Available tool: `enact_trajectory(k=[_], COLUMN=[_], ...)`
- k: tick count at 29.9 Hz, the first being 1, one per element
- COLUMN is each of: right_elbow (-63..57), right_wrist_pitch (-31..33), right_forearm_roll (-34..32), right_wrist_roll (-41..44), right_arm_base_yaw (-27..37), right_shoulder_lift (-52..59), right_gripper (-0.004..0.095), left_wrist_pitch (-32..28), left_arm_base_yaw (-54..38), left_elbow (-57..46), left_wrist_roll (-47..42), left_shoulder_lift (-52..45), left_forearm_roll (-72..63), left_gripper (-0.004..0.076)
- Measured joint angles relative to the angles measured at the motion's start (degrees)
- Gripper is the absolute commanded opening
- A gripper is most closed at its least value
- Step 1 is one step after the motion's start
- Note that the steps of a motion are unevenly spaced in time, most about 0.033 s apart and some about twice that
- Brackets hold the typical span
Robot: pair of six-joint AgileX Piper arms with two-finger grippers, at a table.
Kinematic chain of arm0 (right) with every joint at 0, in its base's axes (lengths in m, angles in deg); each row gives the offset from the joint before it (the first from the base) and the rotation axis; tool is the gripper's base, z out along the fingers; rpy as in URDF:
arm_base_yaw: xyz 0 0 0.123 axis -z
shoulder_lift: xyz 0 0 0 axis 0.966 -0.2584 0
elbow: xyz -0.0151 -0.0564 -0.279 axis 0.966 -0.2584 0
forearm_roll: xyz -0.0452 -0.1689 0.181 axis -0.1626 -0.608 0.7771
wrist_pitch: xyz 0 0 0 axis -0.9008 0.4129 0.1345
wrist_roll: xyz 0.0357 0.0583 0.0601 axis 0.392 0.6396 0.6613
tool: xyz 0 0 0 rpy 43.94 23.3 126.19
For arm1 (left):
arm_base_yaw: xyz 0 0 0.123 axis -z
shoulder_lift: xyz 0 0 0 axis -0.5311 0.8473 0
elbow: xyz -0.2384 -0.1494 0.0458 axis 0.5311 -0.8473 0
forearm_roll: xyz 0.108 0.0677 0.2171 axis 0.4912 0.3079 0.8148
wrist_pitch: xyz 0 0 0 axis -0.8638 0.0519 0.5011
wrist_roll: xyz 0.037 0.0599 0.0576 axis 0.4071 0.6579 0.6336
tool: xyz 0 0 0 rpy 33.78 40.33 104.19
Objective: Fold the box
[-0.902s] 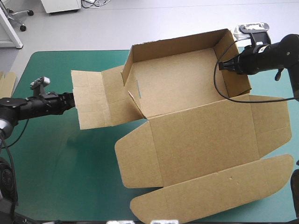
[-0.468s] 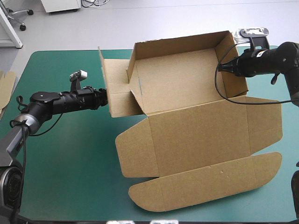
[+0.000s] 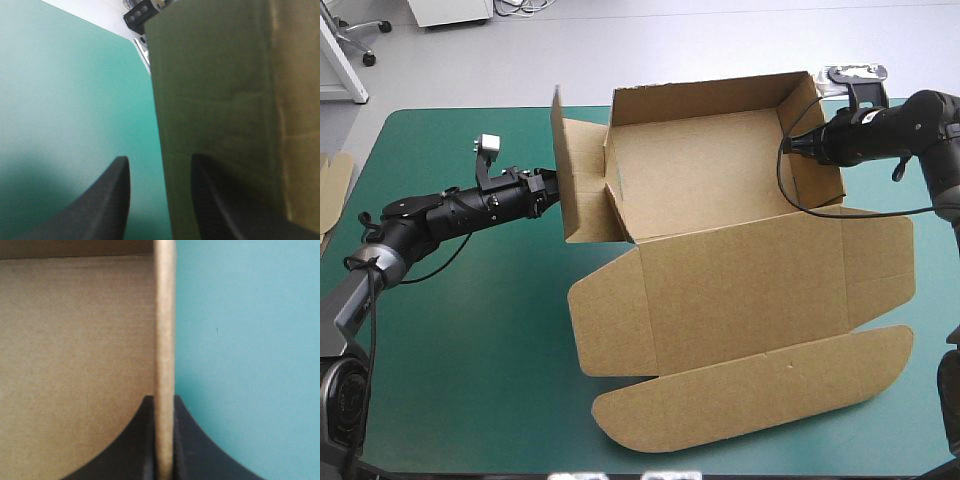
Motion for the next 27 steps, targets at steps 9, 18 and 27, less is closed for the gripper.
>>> enact_trajectory(k=[9, 18, 27], right_elbow=[0.0, 0.0, 0.0], right_wrist_pitch=[-0.8, -1.3, -1.5], right_forearm_roll=[1.2, 1.5, 1.5], right_wrist_roll=[0.0, 0.0, 0.0], right_arm_base_yaw=[0.0, 0.0, 0.0], right_shoulder_lift=[-0.4, -0.5, -0.8], right_gripper=[-0.0032, -0.0032, -0.0032], left_wrist_pitch=[2.8, 3.0, 2.0], left_arm_base_yaw=[0.1, 4.1, 4.6], left_elbow=[1.0, 9.5, 11.4], left_wrist_roll=[0.5, 0.4, -3.2], left_shoulder_lift=[0.1, 0.1, 0.1], left_forearm_roll=[-0.4, -0.5, 1.9], left_gripper=[0.0288, 0.0288, 0.0337])
